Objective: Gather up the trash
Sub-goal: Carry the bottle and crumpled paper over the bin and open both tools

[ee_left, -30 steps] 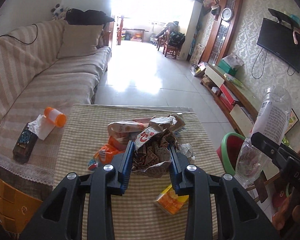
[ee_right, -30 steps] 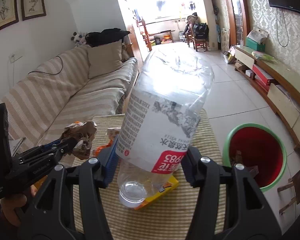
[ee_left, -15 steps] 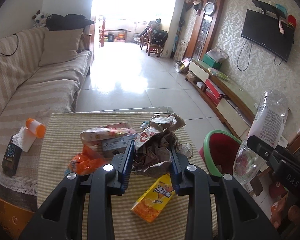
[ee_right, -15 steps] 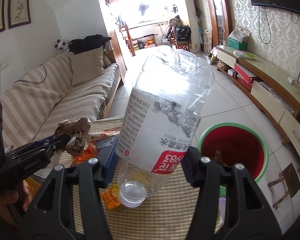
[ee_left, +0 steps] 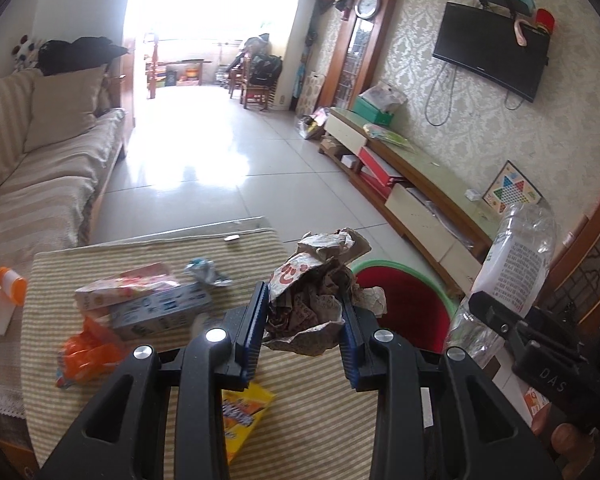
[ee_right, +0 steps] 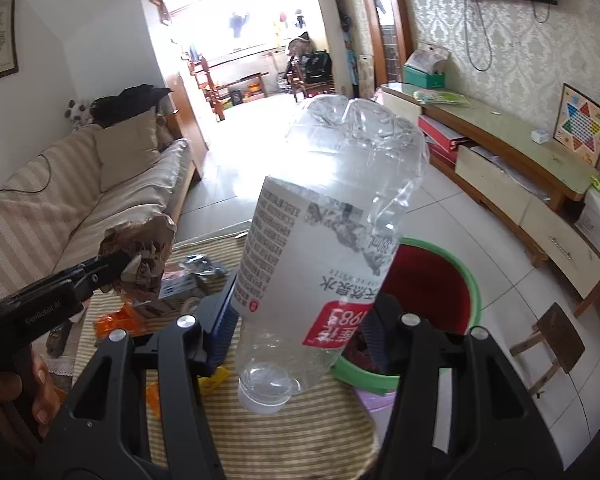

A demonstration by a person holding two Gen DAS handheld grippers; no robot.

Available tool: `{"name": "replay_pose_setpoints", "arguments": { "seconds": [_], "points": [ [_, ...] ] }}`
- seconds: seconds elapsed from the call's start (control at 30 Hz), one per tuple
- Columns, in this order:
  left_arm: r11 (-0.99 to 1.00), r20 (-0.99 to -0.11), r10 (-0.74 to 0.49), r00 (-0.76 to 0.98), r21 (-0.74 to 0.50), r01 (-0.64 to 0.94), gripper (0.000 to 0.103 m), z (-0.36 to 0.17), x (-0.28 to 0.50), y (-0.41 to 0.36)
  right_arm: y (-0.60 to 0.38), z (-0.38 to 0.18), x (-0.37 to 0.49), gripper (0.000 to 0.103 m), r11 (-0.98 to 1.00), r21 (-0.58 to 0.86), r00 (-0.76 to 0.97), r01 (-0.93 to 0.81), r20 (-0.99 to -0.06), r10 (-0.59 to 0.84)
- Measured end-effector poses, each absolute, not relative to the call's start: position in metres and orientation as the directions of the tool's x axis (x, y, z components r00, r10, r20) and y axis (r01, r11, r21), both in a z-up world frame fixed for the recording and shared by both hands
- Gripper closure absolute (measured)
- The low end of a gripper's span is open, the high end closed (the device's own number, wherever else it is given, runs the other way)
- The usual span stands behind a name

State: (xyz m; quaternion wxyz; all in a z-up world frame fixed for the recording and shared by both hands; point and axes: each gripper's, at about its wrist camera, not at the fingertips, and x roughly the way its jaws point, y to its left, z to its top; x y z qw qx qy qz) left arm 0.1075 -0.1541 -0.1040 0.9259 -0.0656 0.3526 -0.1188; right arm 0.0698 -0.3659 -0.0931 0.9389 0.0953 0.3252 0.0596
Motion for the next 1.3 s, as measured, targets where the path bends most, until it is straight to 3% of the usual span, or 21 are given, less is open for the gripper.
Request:
{"name": "replay_pose_setpoints", "arguments": {
  "seconds": [0.43, 1.13, 1.23, 1.27, 1.3],
  "points": [
    [0.912, -0.666, -0.410, 0.623, -0.293, 0.286, 0.072, -0.132, 0.163, -0.241, -0.439, -0.123, 0.087, 0.050, 0.975, 0.195, 0.771, 0.111, -0.636, 0.039],
    [0.896, -0.695, -0.430, 0.577, -0.248, 0.369, 0.072, -0.141, 0.188, -0.299, -0.468, -0.158, 0.104, 0.050, 0.964, 0.191, 0.732, 0.187, -0.682, -0.007],
    [0.894, -0.689, -0.433, 0.581, -0.245, 0.375, 0.062, -0.141, 0.188, -0.300, -0.467, -0.158, 0.107, 0.050, 0.963, 0.189, 0.733, 0.191, -0.680, -0.012],
    [0.898, -0.688, -0.425, 0.588, -0.240, 0.369, 0.046, -0.140, 0.189, -0.300, -0.467, -0.159, 0.109, 0.046, 0.963, 0.185, 0.730, 0.194, -0.684, -0.016],
    [0.902, -0.682, -0.418, 0.600, -0.236, 0.361, 0.039, -0.139, 0.188, -0.299, -0.467, -0.161, 0.111, 0.042, 0.964, 0.183, 0.722, 0.193, -0.692, -0.013]
  ]
}}
